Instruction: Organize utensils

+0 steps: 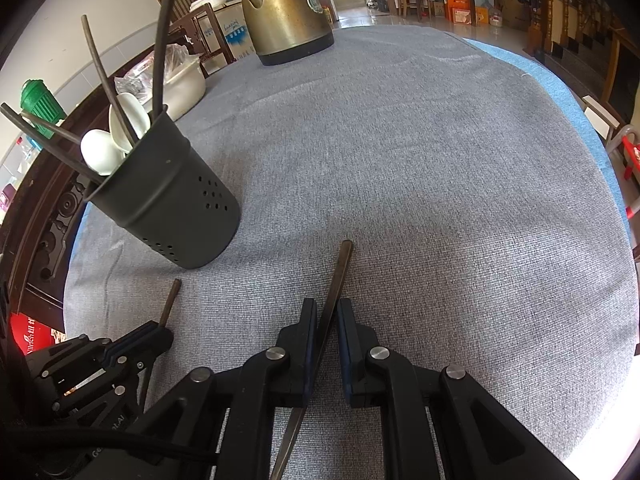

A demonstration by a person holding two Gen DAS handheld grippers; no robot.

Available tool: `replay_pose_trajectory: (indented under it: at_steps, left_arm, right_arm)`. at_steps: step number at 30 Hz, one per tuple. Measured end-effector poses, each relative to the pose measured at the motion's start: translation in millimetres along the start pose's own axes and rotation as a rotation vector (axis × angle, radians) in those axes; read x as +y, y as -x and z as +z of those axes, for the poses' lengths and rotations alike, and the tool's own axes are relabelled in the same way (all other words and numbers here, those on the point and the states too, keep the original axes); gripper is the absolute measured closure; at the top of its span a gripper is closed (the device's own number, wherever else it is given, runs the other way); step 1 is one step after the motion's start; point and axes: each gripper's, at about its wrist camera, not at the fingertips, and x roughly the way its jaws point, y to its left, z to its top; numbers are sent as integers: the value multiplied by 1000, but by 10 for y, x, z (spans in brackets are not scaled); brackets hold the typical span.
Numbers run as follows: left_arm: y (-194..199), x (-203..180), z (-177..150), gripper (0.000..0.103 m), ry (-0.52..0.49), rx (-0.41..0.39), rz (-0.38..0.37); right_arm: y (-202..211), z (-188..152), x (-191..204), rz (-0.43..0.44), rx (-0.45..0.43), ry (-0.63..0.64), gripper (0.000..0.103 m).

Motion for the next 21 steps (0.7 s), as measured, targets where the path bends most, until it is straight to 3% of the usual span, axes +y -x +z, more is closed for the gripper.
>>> replay_pose_trajectory:
  at_steps: [8, 13, 21]
  left_arm:
    - [29, 113, 10, 94, 20, 7, -49]
    - [41, 241, 20, 75, 47, 11, -110]
    - [74, 486, 23, 72, 84, 17, -174]
  right_arm:
    - [-2, 2, -6, 3, -1, -1, 92]
    - [-6, 7, -7, 7, -2, -2, 91]
    - [-14, 14, -35, 24, -7, -9, 91]
